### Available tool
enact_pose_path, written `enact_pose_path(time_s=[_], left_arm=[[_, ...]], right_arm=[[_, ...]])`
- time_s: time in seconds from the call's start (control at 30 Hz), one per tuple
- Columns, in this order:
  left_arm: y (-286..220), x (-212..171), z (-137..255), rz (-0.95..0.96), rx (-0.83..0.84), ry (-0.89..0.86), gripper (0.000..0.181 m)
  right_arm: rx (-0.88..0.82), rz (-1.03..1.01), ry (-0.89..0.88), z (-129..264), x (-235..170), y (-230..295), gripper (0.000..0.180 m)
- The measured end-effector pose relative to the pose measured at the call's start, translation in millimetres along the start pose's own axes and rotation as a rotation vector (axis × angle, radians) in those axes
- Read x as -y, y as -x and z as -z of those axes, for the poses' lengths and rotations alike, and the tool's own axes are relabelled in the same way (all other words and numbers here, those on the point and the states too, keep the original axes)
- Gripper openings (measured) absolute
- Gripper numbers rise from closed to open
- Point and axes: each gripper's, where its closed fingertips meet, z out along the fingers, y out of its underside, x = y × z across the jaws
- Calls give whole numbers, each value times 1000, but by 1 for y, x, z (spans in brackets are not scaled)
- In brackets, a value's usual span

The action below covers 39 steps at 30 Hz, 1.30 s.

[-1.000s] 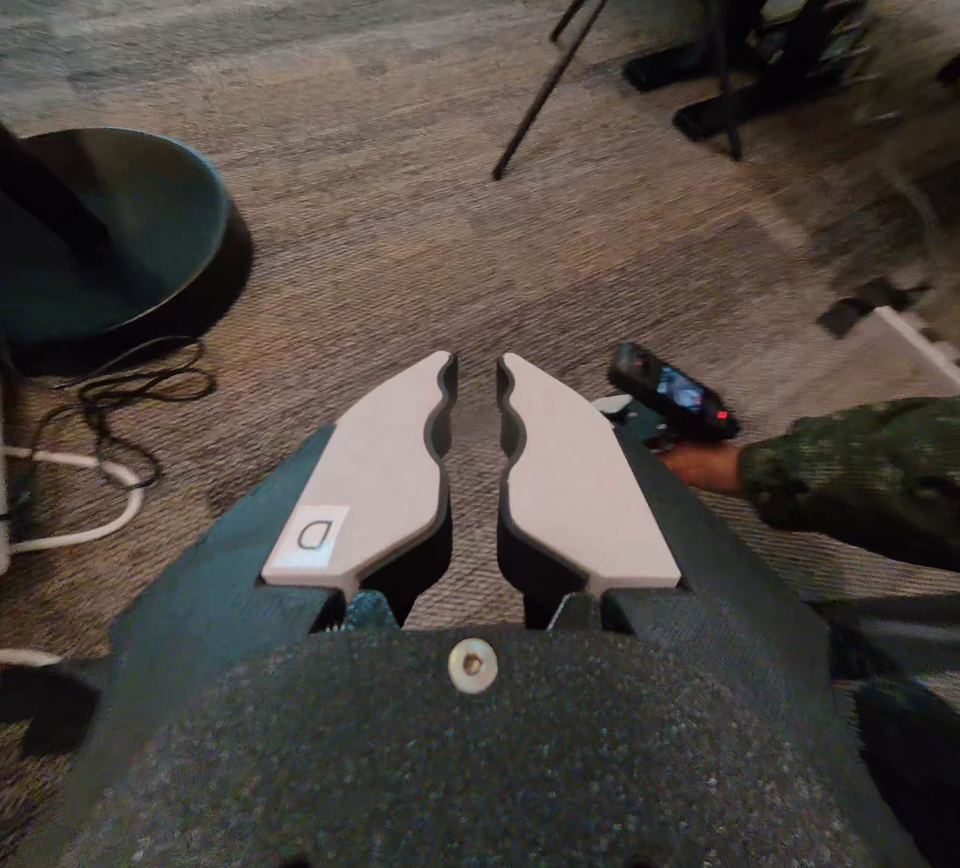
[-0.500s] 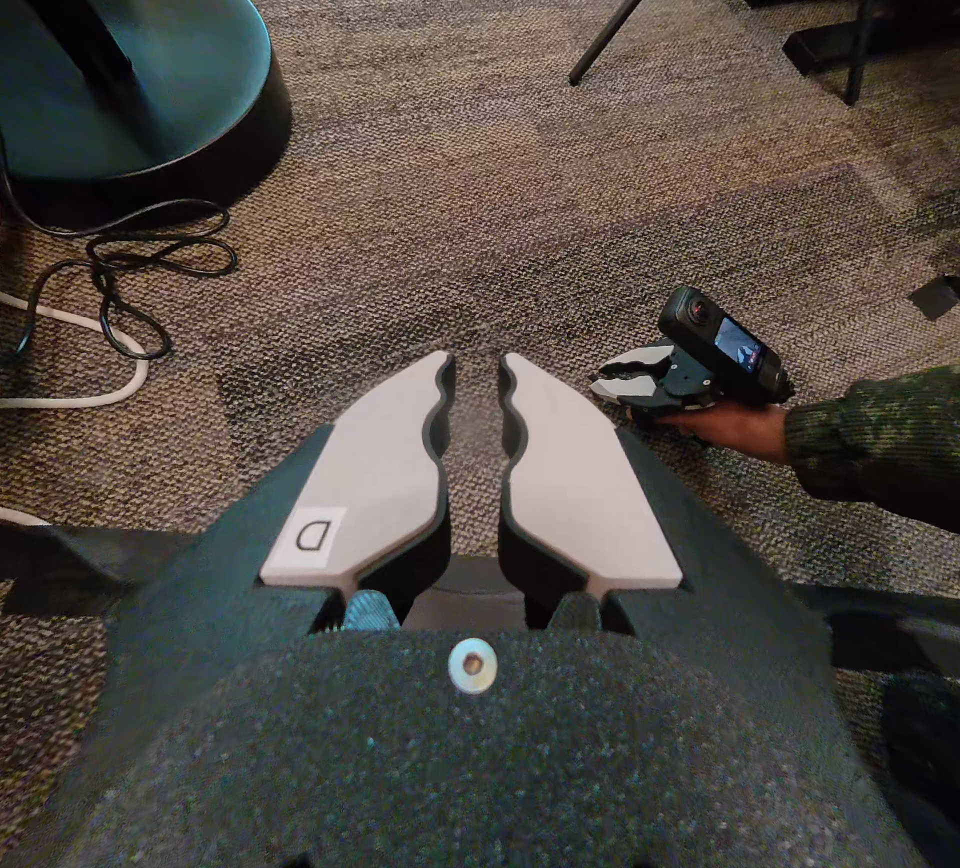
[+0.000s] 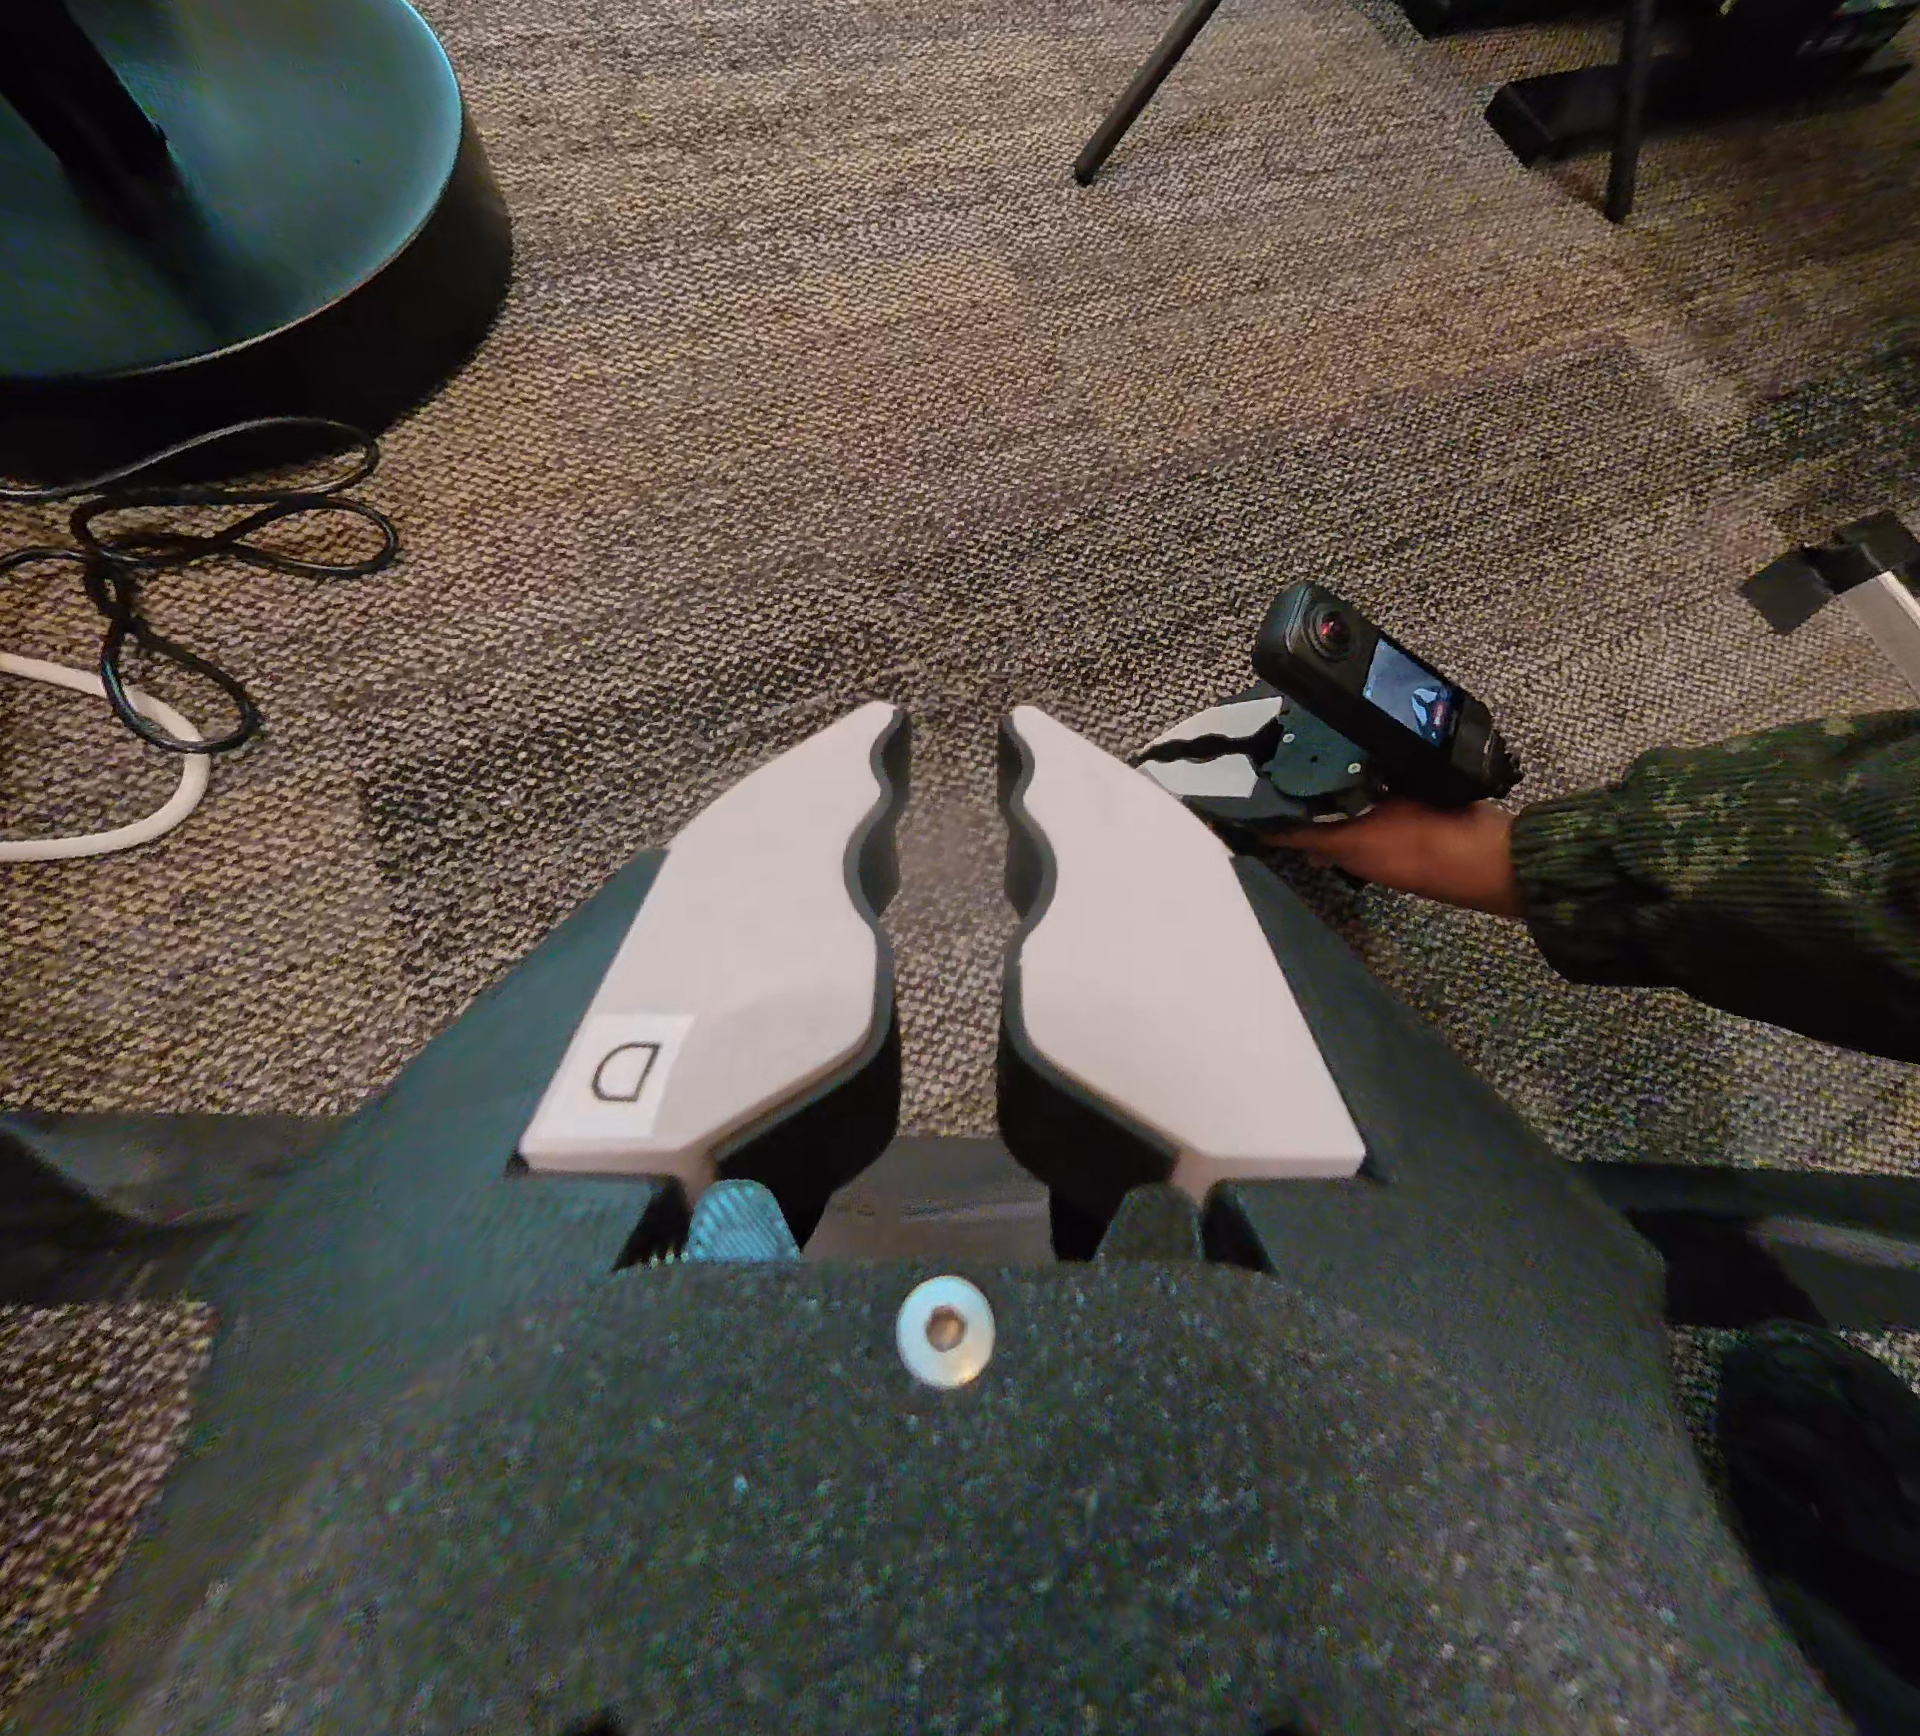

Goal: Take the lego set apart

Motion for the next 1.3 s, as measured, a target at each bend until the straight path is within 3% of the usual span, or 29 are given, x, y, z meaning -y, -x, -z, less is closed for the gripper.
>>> enact_pose_path(time_s=[0.37,0.53,0.7,1.0,1.13,1.3], left_arm=[[-5,18,-3,-6,-10,-48,15],[-18,86,11,-40,7,-119,13],[-62,194,55,-126,-25,-147,13],[-232,417,174,-130,-303,-176,12],[-310,498,225,-178,-457,-153,12],[-400,562,290,-351,-661,-123,13]], right_arm=[[4,-38,-1,16,8,-3,7],[-16,-83,-74,85,66,-15,7],[-39,-111,-190,236,153,-30,7],[-103,-110,-373,613,292,-55,7],[-203,-214,-426,750,318,-66,7],[-426,-410,-489,890,308,-69,7]])
